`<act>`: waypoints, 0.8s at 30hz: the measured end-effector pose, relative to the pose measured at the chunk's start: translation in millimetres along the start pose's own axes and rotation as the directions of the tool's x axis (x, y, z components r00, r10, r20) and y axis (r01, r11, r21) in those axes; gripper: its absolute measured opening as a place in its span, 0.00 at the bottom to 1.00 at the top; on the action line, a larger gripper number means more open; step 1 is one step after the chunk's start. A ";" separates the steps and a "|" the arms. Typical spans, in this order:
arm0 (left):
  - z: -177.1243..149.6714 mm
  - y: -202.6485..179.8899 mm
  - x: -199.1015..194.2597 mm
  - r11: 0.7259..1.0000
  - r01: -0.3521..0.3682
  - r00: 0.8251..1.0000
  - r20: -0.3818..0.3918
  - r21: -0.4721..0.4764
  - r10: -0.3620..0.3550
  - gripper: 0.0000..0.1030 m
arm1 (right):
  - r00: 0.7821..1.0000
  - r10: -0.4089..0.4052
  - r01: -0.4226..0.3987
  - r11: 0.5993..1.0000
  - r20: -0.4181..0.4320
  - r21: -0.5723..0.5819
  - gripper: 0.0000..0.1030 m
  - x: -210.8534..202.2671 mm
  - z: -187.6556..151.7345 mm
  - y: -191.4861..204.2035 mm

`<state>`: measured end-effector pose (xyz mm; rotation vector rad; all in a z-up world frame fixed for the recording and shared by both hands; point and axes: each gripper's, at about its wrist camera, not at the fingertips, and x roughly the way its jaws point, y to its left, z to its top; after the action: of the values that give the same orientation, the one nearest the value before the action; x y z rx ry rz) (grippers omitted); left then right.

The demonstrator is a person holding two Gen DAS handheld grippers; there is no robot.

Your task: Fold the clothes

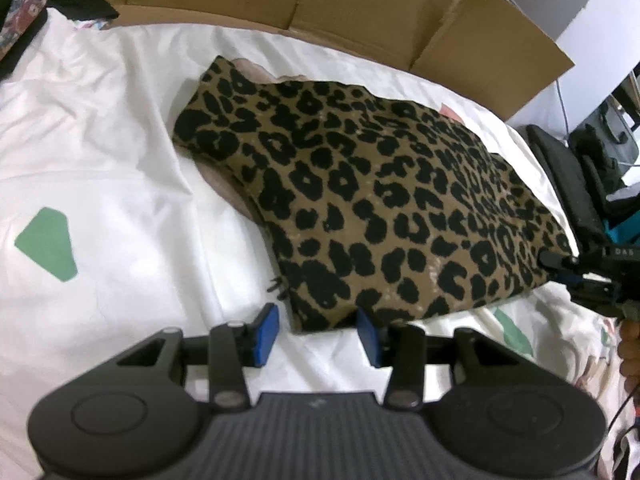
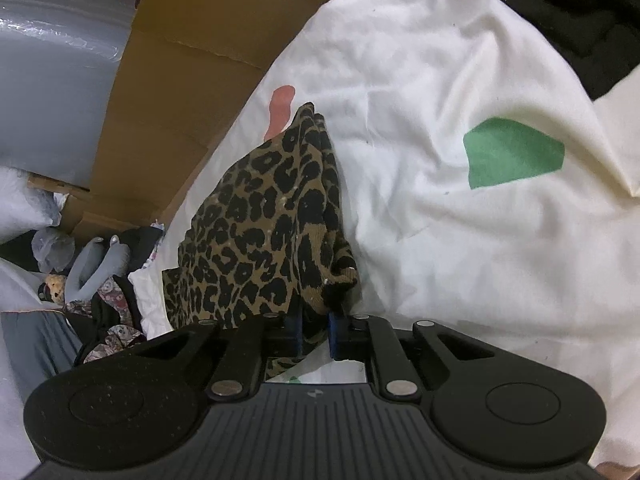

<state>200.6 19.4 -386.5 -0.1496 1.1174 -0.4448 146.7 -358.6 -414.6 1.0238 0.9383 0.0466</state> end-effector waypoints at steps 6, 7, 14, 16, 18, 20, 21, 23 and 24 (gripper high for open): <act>1.7 5.1 8.5 0.997 0.078 0.996 0.042 0.025 -0.079 0.45 | 1.000 -0.005 0.005 1.000 -0.006 0.015 0.13 6.3 -1.5 -5.7; 2.3 7.3 9.6 0.996 0.092 0.995 0.044 0.018 -0.093 0.46 | 1.000 -0.005 0.006 1.000 -0.007 0.018 0.15 7.4 -1.8 -6.6; 1.9 17.4 9.3 0.990 0.121 0.992 0.039 -0.071 -0.119 0.21 | 1.000 0.009 -0.009 0.999 0.007 0.038 0.14 9.3 -4.1 -12.2; 2.3 17.8 8.1 0.989 0.118 0.993 0.031 -0.089 -0.116 0.15 | 1.000 0.009 -0.009 0.999 0.006 0.037 0.13 8.6 -3.5 -12.2; 4.4 15.2 3.4 0.988 0.120 0.993 0.021 -0.095 -0.118 0.09 | 1.000 0.010 -0.010 1.000 0.005 0.029 0.11 7.0 -2.5 -10.7; 6.5 12.7 -1.3 0.987 0.122 0.993 0.011 -0.102 -0.121 0.06 | 1.000 0.013 -0.014 1.000 0.007 0.010 0.11 3.8 -1.2 -6.7; 7.5 11.4 -3.7 0.987 0.122 0.992 0.006 -0.105 -0.122 0.06 | 1.000 0.016 -0.016 1.000 0.010 0.004 0.10 2.0 -0.8 -5.1; 9.6 8.9 -8.4 0.986 0.124 0.992 -0.004 -0.111 -0.125 0.06 | 1.000 0.022 -0.022 1.000 0.016 -0.002 0.10 -1.8 0.1 -3.1; 10.6 7.6 -10.8 0.986 0.125 0.992 -0.009 -0.114 -0.127 0.06 | 1.000 0.023 -0.023 1.000 0.021 -0.005 0.10 -3.7 1.0 -2.1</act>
<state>208.2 29.7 -375.4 -0.3182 1.1540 -0.4957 144.3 -362.1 -413.6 1.0285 0.9071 0.0574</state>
